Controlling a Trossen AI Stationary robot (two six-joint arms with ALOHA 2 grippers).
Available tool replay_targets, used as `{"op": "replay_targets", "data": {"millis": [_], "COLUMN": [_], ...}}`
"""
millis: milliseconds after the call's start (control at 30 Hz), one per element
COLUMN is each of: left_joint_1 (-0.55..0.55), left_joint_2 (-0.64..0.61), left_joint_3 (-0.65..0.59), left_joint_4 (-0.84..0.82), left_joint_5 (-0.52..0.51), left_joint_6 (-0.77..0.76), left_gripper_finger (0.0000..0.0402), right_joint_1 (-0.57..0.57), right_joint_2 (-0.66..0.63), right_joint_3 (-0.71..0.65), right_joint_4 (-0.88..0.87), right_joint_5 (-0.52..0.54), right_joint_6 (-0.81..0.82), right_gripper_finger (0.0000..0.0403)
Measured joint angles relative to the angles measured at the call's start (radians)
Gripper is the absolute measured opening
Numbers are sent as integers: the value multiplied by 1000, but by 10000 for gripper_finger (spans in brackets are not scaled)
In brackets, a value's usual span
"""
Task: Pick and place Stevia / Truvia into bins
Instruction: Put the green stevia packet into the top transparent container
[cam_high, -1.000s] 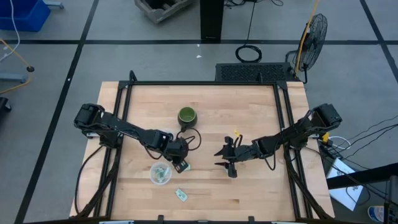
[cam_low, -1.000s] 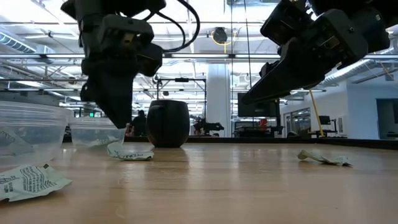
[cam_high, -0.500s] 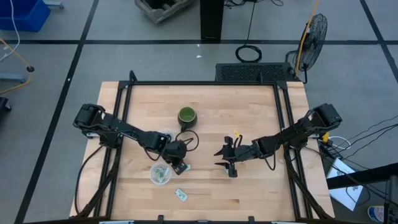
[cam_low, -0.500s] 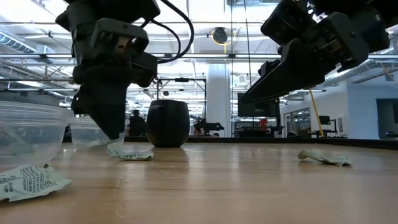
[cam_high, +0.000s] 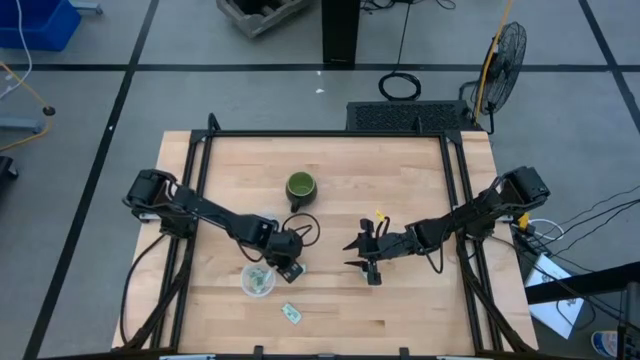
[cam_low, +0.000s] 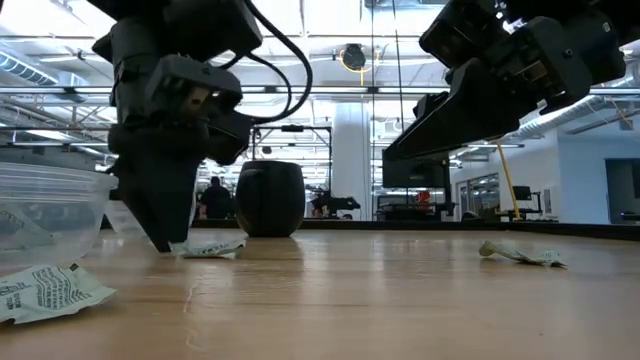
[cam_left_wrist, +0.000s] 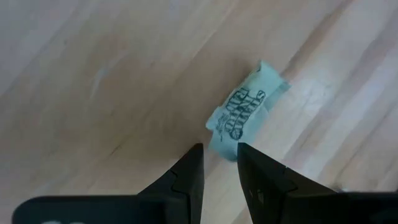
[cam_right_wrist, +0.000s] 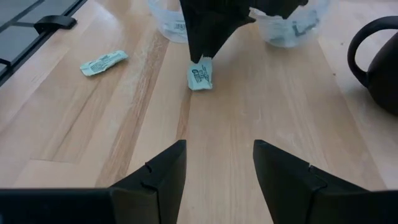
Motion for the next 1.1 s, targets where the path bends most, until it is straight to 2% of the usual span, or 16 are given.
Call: {"op": "replay_targets", "data": {"millis": [333,700,800,967,1100], "left_joint_1": [29,32,32,33,35], "left_joint_2": [19,17,17,17,17], "left_joint_3": [3,3,3,3,3], "left_joint_4": [7,5,2,2,2], "left_joint_5": [58,54,54,90,107], "left_joint_6": [-45,87,106,169,178], "left_gripper_finger": [102,100,83,13,10], "right_joint_1": [-16,-26,-26,-26,-26], "right_joint_2": [0,0,0,0,0], "right_joint_3": [0,0,0,0,0], "right_joint_4": [0,0,0,0,0], "right_joint_5": [-2,-3,-3,-3,-3], "right_joint_6": [-27,-25,-25,-25,-25], "right_gripper_finger": [180,180,180,180,180]}}
